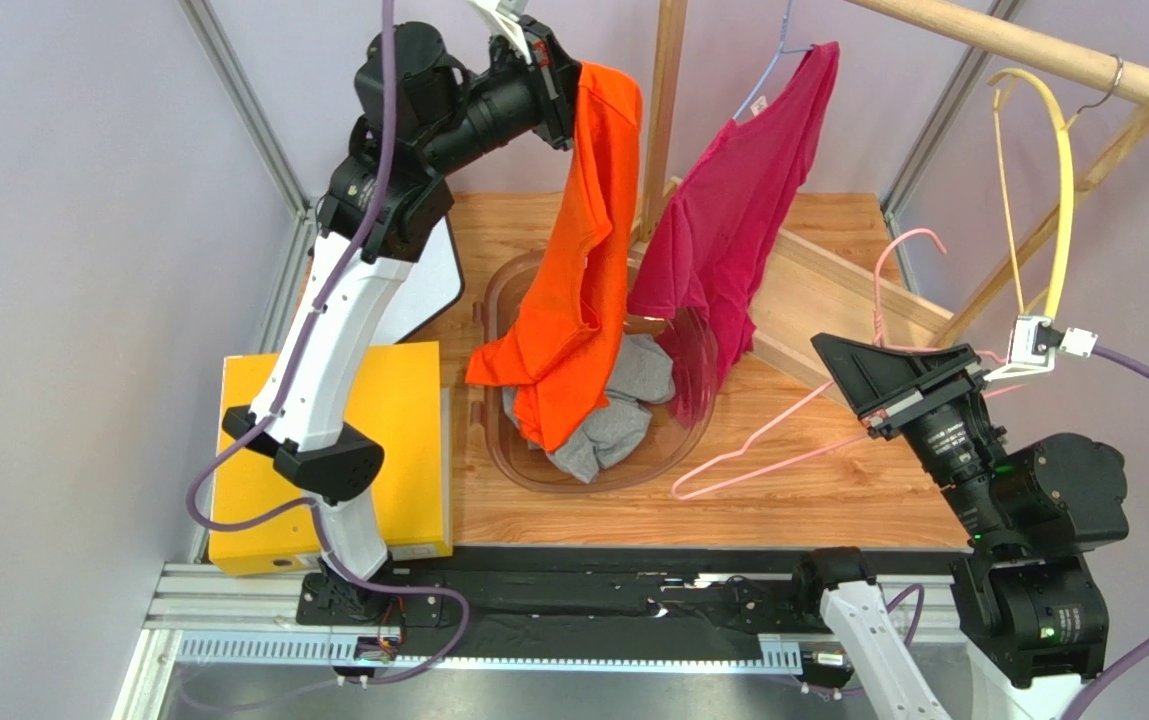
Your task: Remove the t-shirt from the hanger
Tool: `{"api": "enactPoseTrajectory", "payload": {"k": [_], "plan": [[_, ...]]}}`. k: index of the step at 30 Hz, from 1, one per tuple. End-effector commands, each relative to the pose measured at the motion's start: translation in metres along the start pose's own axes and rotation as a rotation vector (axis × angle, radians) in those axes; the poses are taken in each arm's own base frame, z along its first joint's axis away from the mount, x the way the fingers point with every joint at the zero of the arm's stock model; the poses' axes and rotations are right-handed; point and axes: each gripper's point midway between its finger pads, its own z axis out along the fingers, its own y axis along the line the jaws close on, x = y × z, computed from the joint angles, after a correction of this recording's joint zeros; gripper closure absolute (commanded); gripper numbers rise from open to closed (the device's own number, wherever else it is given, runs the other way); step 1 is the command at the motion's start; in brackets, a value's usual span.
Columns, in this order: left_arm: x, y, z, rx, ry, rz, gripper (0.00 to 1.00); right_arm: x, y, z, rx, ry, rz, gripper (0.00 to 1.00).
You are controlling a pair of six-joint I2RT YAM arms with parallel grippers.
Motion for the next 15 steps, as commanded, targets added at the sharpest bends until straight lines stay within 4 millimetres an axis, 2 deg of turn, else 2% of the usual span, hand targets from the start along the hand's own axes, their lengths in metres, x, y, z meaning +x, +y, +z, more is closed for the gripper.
{"api": "enactPoseTrajectory", "payload": {"k": [1, 7, 11, 12, 15], "plan": [[-0.063, -0.058, -0.041, 0.145, -0.145, 0.049, 1.0, -0.001, -0.002, 0.008, -0.011, -0.005, 0.003, 1.0], [-0.044, -0.066, -0.038, 0.213, -0.08, 0.011, 1.0, 0.002, -0.008, 0.014, -0.009, 0.005, 0.021, 1.0], [-0.022, -0.072, -0.025, 0.292, -0.013, -0.026, 1.0, 0.003, -0.009, 0.018, -0.01, 0.017, 0.031, 1.0], [-0.017, -0.081, -0.026, 0.328, 0.006, -0.026, 1.0, 0.004, -0.01, 0.019, -0.009, 0.021, 0.034, 1.0], [0.004, -0.09, -0.019, 0.356, 0.062, -0.008, 1.0, 0.004, -0.009, 0.018, -0.014, 0.02, 0.028, 1.0]]}}
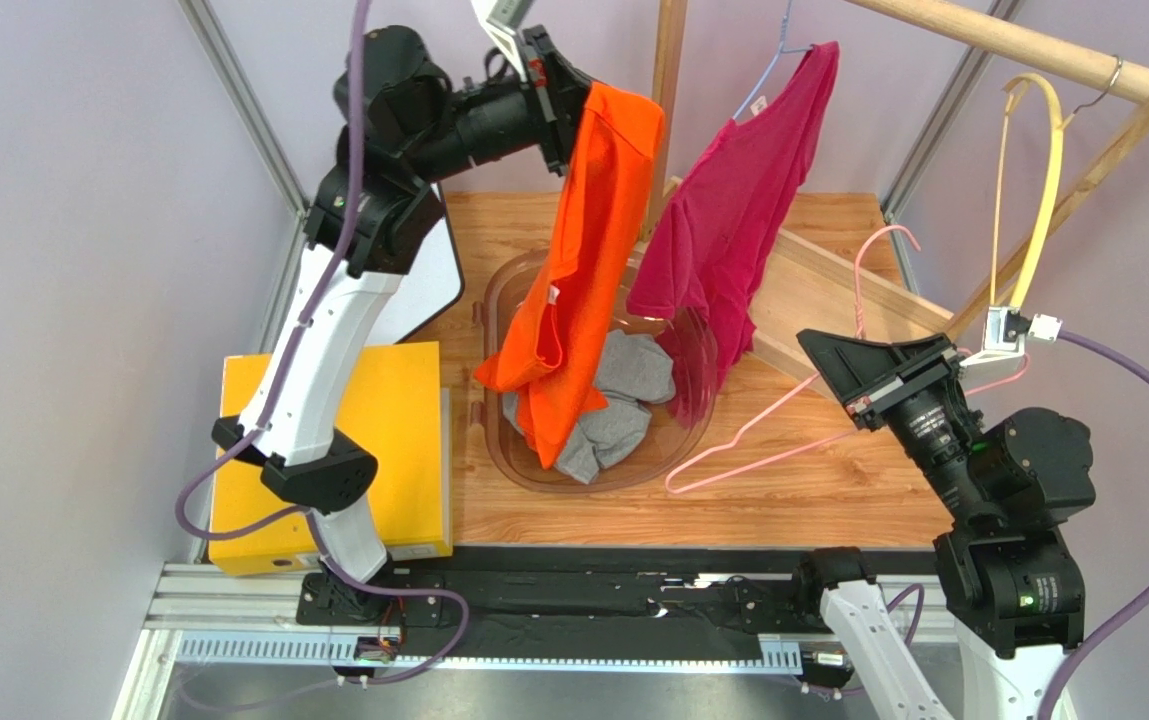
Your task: Remove the t-shirt from the hanger
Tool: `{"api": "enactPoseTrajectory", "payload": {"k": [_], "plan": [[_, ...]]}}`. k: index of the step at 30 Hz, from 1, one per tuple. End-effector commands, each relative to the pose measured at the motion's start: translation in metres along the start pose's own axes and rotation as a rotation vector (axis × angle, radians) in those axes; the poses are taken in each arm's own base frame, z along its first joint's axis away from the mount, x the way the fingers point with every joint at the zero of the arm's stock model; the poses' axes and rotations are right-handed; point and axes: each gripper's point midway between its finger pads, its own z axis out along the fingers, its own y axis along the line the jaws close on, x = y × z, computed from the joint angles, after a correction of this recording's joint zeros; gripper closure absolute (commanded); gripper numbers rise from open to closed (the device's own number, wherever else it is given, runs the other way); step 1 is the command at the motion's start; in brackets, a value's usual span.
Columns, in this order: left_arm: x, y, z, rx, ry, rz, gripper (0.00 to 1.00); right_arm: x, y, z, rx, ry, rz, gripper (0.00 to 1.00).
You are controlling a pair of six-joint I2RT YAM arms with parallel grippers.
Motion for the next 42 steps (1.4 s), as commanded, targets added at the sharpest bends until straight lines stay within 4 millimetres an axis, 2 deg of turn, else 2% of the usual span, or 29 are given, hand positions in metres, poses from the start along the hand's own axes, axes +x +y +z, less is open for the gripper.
{"api": "enactPoseTrajectory", "payload": {"k": [1, 6, 7, 8, 9, 10, 11, 12, 13, 14, 15, 16, 17, 18, 20, 22, 23, 24, 25, 26, 27, 28, 29, 30, 33, 35, 39, 40, 42], "plan": [[0.029, -0.02, 0.015, 0.109, 0.082, 0.002, 1.0, -0.007, 0.015, 0.002, -0.058, -0.021, -0.015, 1.0], [0.074, -0.028, 0.017, 0.137, 0.212, 0.005, 1.0, -0.006, 0.01, 0.003, -0.05, -0.019, -0.017, 1.0], [0.073, -0.031, 0.01, 0.124, 0.216, 0.025, 1.0, -0.005, 0.009, 0.003, -0.048, -0.019, -0.016, 1.0], [0.078, -0.023, 0.005, 0.072, 0.229, 0.039, 1.0, -0.005, 0.008, 0.002, -0.046, -0.022, -0.016, 1.0], [0.102, -0.008, 0.003, 0.018, 0.28, 0.018, 1.0, -0.004, 0.006, 0.004, -0.041, -0.02, -0.014, 1.0], [0.092, -0.014, -0.013, -0.013, 0.26, 0.037, 1.0, -0.004, 0.005, 0.003, -0.04, -0.018, -0.015, 1.0], [0.091, -0.004, -0.017, -0.077, 0.237, 0.057, 1.0, -0.003, 0.005, 0.004, -0.04, -0.016, -0.015, 1.0], [0.122, 0.011, -0.024, -0.125, 0.29, 0.022, 1.0, -0.003, 0.005, 0.005, -0.041, -0.014, -0.015, 1.0], [0.101, 0.002, -0.037, -0.135, 0.214, 0.051, 1.0, -0.003, 0.005, 0.005, -0.042, -0.012, -0.015, 1.0], [0.106, 0.01, -0.044, -0.177, 0.205, 0.04, 1.0, -0.002, 0.005, 0.007, -0.045, -0.007, -0.015, 1.0], [0.131, 0.028, -0.054, -0.237, 0.242, -0.013, 1.0, -0.002, 0.005, 0.008, -0.045, -0.003, -0.013, 1.0], [0.127, 0.03, -0.066, -0.272, 0.226, -0.019, 1.0, -0.002, 0.005, 0.009, -0.048, -0.003, -0.013, 1.0], [0.131, 0.05, -0.079, -0.372, 0.224, -0.03, 1.0, -0.001, 0.004, 0.011, -0.051, 0.007, -0.01, 1.0], [0.152, 0.065, -0.09, -0.446, 0.259, -0.075, 1.0, 0.0, 0.004, 0.012, -0.051, 0.011, -0.008, 1.0], [0.17, 0.094, -0.118, -0.627, 0.287, -0.107, 1.0, 0.002, 0.001, 0.015, -0.054, 0.018, 0.001, 1.0], [0.211, 0.111, -0.139, -0.74, 0.363, -0.172, 1.0, 0.003, 0.0, 0.015, -0.058, 0.018, 0.007, 1.0], [0.245, 0.12, -0.151, -0.789, 0.422, -0.219, 1.0, 0.005, -0.004, 0.016, -0.052, 0.023, 0.015, 1.0], [0.264, 0.12, -0.152, -0.78, 0.449, -0.259, 1.0, 0.005, -0.004, 0.016, -0.054, 0.022, 0.016, 1.0], [0.28, 0.121, -0.143, -0.756, 0.439, -0.32, 1.0, 0.007, -0.007, 0.016, -0.047, 0.026, 0.018, 1.0], [0.323, 0.115, -0.147, -0.713, 0.508, -0.405, 1.0, 0.008, -0.009, 0.017, -0.042, 0.028, 0.019, 1.0], [0.342, 0.114, -0.145, -0.69, 0.518, -0.468, 1.0, 0.009, -0.011, 0.017, -0.037, 0.031, 0.019, 1.0], [0.359, 0.118, -0.13, -0.65, 0.483, -0.532, 1.0, 0.01, -0.011, 0.015, -0.037, 0.033, 0.021, 1.0], [0.39, 0.108, -0.131, -0.591, 0.531, -0.605, 1.0, 0.01, -0.012, 0.014, -0.035, 0.033, 0.019, 1.0], [0.416, 0.112, -0.129, -0.592, 0.566, -0.649, 1.0, 0.011, -0.012, 0.014, -0.033, 0.033, 0.019, 1.0], [0.452, 0.115, -0.124, -0.622, 0.633, -0.661, 1.0, 0.011, -0.015, 0.011, -0.022, 0.031, 0.01, 1.0], [0.462, 0.115, -0.127, -0.668, 0.659, -0.629, 1.0, 0.012, -0.017, 0.011, -0.011, 0.035, 0.008, 1.0], [0.446, 0.115, -0.137, -0.719, 0.615, -0.583, 0.98, 0.014, -0.022, 0.016, 0.0, 0.049, 0.006, 1.0], [0.44, 0.117, -0.141, -0.743, 0.601, -0.568, 0.85, 0.016, -0.025, 0.018, 0.001, 0.054, 0.009, 1.0], [0.42, 0.11, -0.144, -0.73, 0.562, -0.547, 0.7, 0.018, -0.031, 0.023, 0.009, 0.064, 0.016, 1.0]]}}
